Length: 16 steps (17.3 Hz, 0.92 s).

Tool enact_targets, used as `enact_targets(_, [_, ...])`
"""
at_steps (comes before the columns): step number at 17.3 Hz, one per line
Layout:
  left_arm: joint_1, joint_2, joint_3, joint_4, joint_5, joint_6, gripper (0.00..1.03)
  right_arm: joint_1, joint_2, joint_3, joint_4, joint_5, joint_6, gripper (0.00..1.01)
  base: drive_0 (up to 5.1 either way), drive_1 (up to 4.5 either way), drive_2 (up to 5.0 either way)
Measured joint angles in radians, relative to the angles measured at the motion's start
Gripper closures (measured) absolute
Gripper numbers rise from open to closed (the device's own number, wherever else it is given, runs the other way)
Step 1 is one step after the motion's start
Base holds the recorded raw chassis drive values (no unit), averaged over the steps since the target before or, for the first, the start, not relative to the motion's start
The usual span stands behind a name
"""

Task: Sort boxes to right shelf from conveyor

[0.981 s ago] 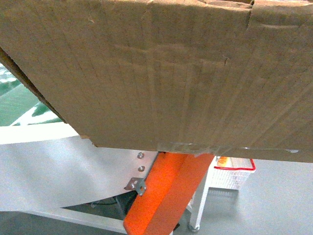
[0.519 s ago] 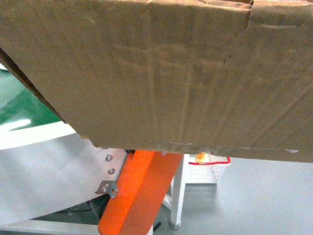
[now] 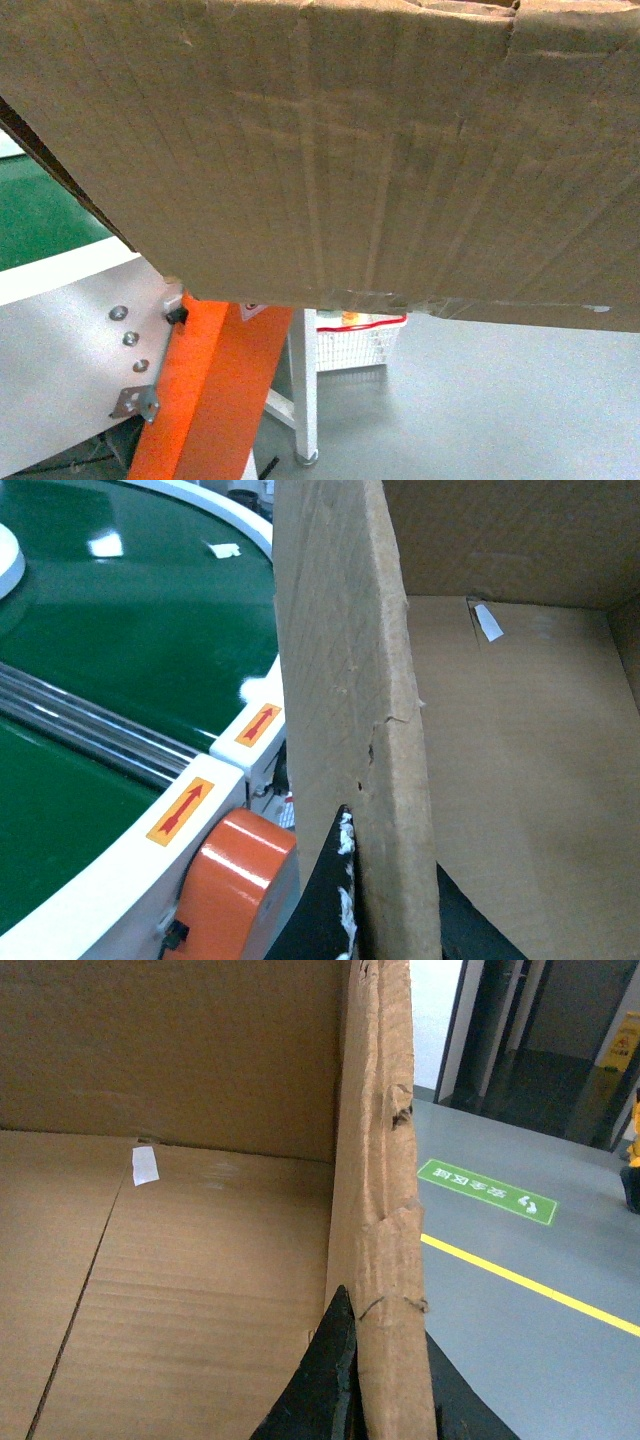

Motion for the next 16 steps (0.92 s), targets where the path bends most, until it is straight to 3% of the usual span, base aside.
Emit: enact_targets(16, [0.0, 0.0, 0.0, 0.0, 0.0, 0.0, 1.0, 0.0, 0.0, 0.0, 0.0, 0.0, 0.0, 0.97, -1.6, -1.61, -1.6])
